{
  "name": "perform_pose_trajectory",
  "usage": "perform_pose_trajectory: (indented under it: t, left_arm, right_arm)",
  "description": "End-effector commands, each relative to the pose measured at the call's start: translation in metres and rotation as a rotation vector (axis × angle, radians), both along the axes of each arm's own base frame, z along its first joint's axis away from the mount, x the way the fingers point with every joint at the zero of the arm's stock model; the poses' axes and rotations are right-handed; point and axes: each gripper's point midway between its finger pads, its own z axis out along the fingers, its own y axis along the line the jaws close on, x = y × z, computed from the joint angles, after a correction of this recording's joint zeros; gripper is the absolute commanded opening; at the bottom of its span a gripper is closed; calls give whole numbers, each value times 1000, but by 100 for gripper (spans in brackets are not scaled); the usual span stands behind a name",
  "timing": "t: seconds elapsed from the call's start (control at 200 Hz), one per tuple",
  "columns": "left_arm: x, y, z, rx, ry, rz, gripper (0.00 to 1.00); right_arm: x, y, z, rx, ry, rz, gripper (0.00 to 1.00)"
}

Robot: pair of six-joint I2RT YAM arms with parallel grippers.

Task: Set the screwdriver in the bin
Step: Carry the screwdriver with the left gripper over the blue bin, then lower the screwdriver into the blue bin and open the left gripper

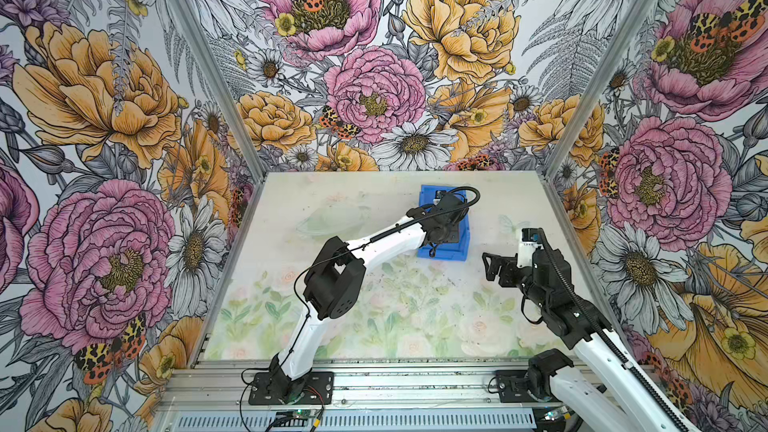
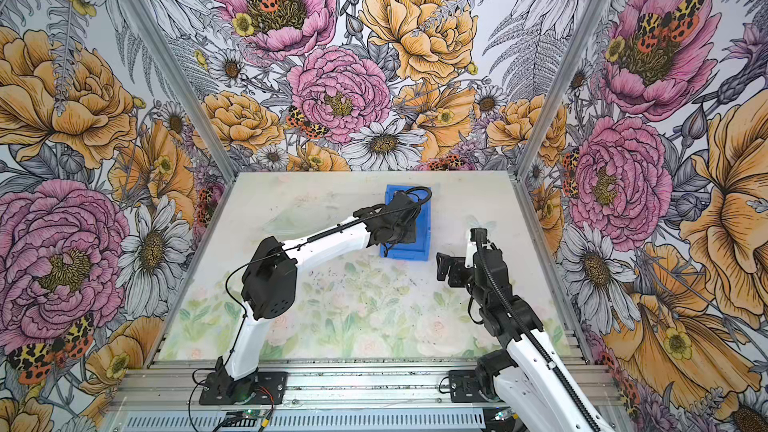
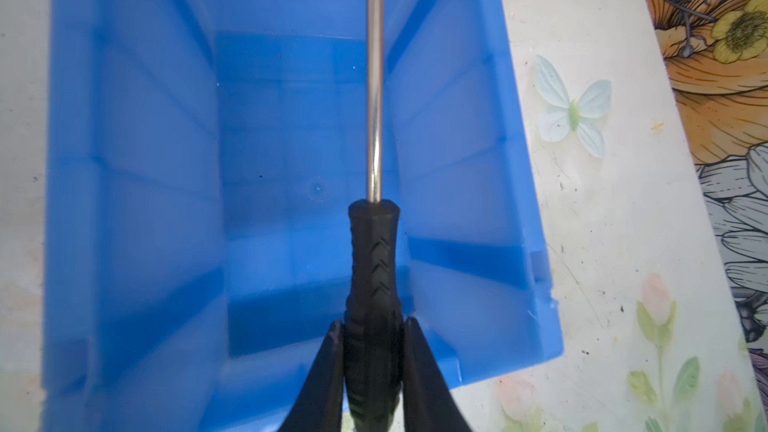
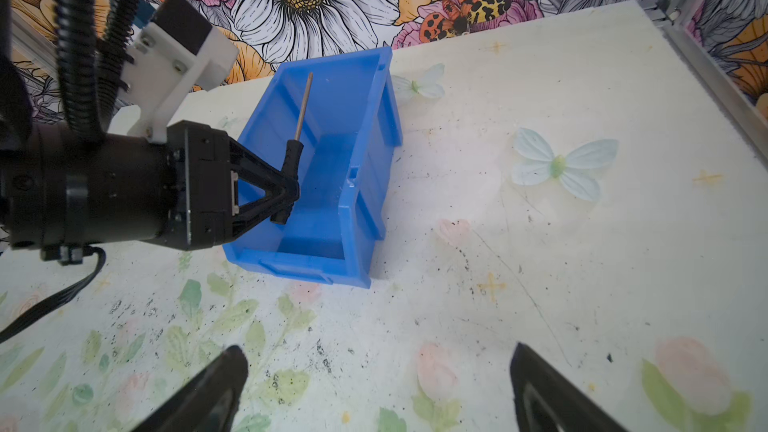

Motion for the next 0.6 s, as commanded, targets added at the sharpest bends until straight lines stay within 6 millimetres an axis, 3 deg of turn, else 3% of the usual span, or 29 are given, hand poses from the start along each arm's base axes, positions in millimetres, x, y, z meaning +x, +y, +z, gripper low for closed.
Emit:
perform_pose_trajectory:
  t: [0.0, 0.595]
  left_arm:
    - [12, -4, 3, 4, -29, -11, 0]
    - [31, -13, -44, 84, -7, -15, 0]
  right_arm:
    - [0, -1, 14, 20, -30, -4, 99]
    - [-1, -2, 9, 13, -19, -5, 99]
